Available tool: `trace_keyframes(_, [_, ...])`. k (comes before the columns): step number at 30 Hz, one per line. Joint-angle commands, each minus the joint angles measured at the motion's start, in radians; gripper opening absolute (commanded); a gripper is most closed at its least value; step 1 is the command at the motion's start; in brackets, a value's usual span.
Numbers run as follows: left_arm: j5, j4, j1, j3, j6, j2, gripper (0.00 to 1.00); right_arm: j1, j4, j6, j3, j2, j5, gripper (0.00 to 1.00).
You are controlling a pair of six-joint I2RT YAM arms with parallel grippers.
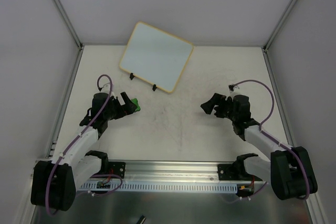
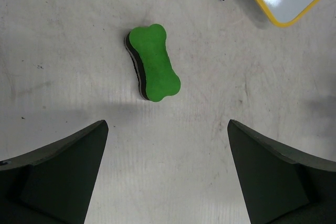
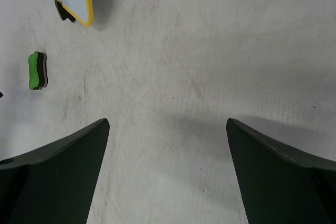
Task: Erase the whiteboard
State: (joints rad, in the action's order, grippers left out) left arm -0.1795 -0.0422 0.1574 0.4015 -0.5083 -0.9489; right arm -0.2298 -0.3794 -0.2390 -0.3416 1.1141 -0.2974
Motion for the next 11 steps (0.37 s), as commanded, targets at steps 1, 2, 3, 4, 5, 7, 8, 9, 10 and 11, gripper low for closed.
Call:
trace_keyframes(1, [-0.023,-0.047,0.002,0.037,0.019,-0.004,0.99,-0.006,-0.049,0.006,-0.020,-0.033,0.004,0.99])
trace_keyframes(2, [-0.023,-0.047,0.002,0.037,0.019,-0.007,0.99,-0.008,-0.047,0.006,-0.020,-0.034,0.006,0.99])
trace_keyframes(3, [-0.023,-0.047,0.002,0.039,0.019,-0.008,0.99,-0.006,-0.047,0.007,-0.020,-0.034,0.004,0.99])
trace_keyframes(4, [-0.021,-0.048,0.002,0.039,0.019,-0.011,0.99,-0.006,-0.047,0.006,-0.020,-0.036,0.004,0.99])
trace_keyframes(5, [-0.021,-0.048,0.002,0.039,0.019,-0.013,0.99,-0.006,-0.049,0.007,-0.020,-0.036,0.003,0.99])
trace_keyframes(7, [-0.015,-0.047,0.002,0.039,0.021,-0.013,0.99,-0.008,-0.049,0.006,-0.019,-0.036,0.004,0.99])
trace_keyframes(8, [-0.014,-0.047,0.002,0.036,0.019,-0.011,0.99,-0.008,-0.049,0.006,-0.019,-0.036,0.007,0.99])
trace_keyframes(9, [-0.009,-0.047,0.002,0.036,0.019,-0.007,0.99,-0.006,-0.049,0.004,-0.019,-0.037,0.007,0.99])
trace_keyframes(10, [-0.003,-0.048,0.002,0.034,0.019,0.001,0.99,-0.008,-0.050,0.004,-0.019,-0.039,0.007,0.99])
trace_keyframes(11, [-0.002,-0.047,0.002,0.031,0.017,0.004,0.99,-0.008,-0.050,0.004,-0.017,-0.040,0.010,0.99])
